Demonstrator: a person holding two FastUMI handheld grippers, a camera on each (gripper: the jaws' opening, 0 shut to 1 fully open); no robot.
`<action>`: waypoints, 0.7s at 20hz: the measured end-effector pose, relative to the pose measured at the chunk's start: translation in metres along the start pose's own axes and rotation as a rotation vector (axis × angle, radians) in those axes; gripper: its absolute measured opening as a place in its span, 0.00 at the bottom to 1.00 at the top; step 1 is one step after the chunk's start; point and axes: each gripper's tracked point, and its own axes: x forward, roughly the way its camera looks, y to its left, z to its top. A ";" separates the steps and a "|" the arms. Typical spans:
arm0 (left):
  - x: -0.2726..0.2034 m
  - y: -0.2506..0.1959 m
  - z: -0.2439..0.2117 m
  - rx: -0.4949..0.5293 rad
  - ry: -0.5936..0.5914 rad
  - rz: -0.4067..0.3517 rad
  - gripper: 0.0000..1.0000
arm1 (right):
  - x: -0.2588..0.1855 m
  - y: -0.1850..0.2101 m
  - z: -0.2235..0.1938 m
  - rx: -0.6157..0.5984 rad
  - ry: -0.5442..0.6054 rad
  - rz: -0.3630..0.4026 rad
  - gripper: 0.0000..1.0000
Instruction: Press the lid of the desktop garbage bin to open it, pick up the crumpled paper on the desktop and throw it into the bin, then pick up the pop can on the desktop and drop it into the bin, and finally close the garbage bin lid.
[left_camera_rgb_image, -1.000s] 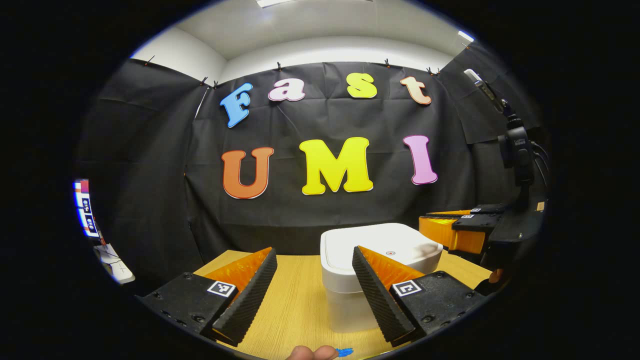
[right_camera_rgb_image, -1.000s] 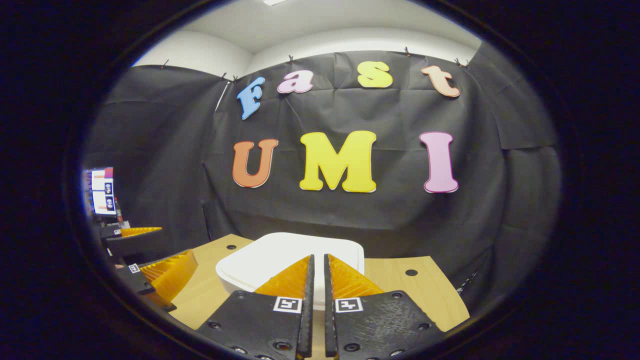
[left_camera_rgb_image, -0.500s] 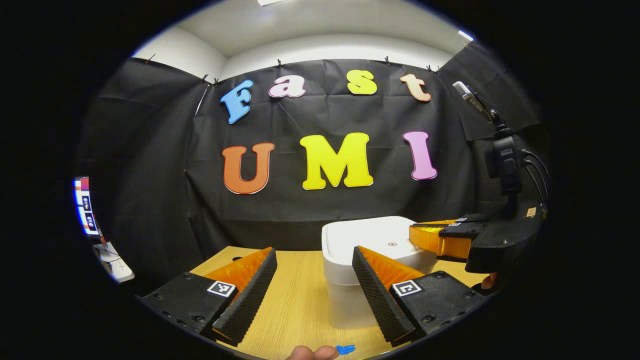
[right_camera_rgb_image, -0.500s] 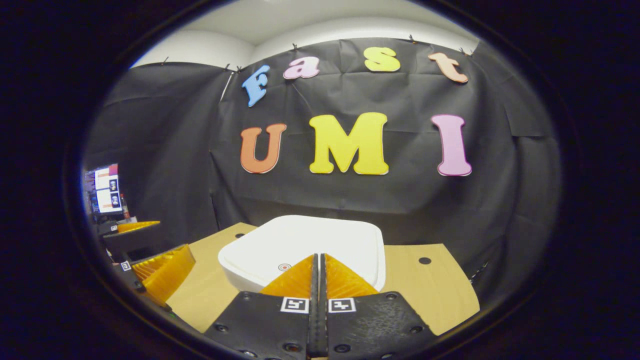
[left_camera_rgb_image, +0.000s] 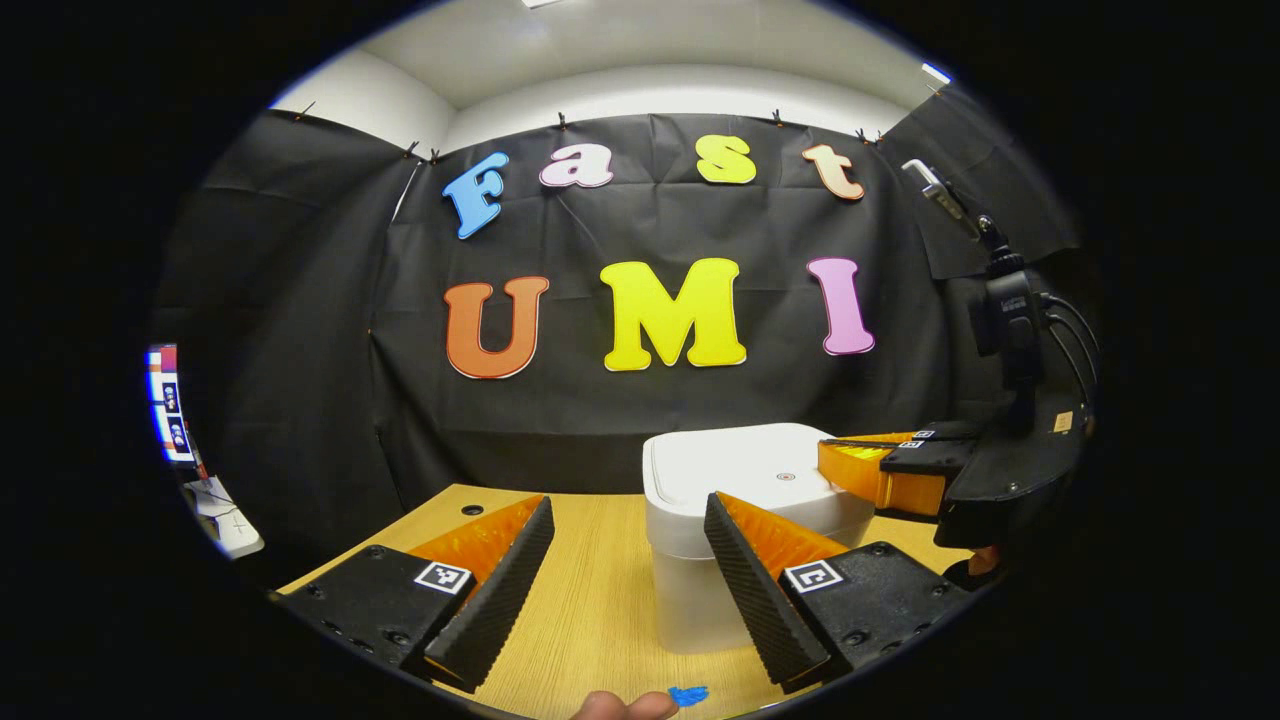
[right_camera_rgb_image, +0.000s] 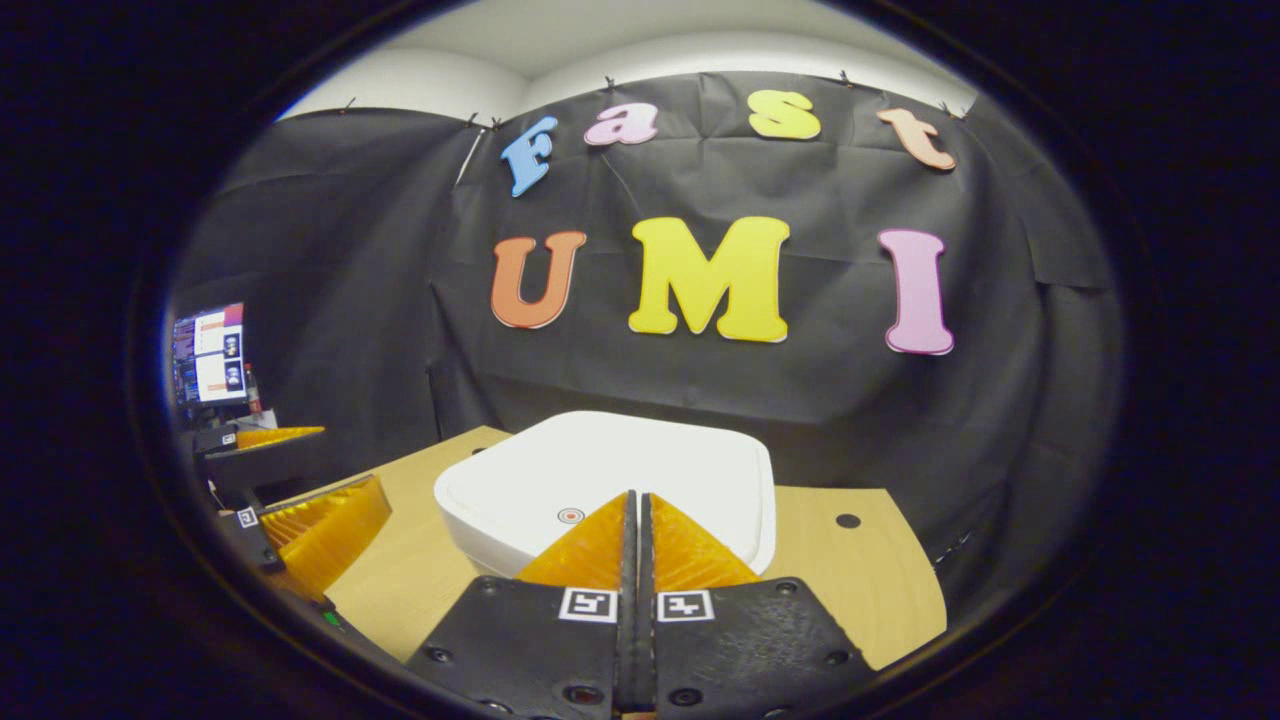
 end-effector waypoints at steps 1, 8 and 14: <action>0.000 -0.001 0.000 -0.003 0.000 -0.001 0.98 | -0.001 -0.003 0.005 0.000 -0.019 -0.023 0.01; 0.001 -0.005 -0.005 -0.004 0.006 -0.012 0.98 | -0.027 -0.016 0.050 0.025 -0.205 -0.063 0.89; 0.001 -0.014 -0.007 -0.012 0.011 -0.028 0.98 | -0.042 -0.021 0.047 0.030 -0.212 -0.068 0.96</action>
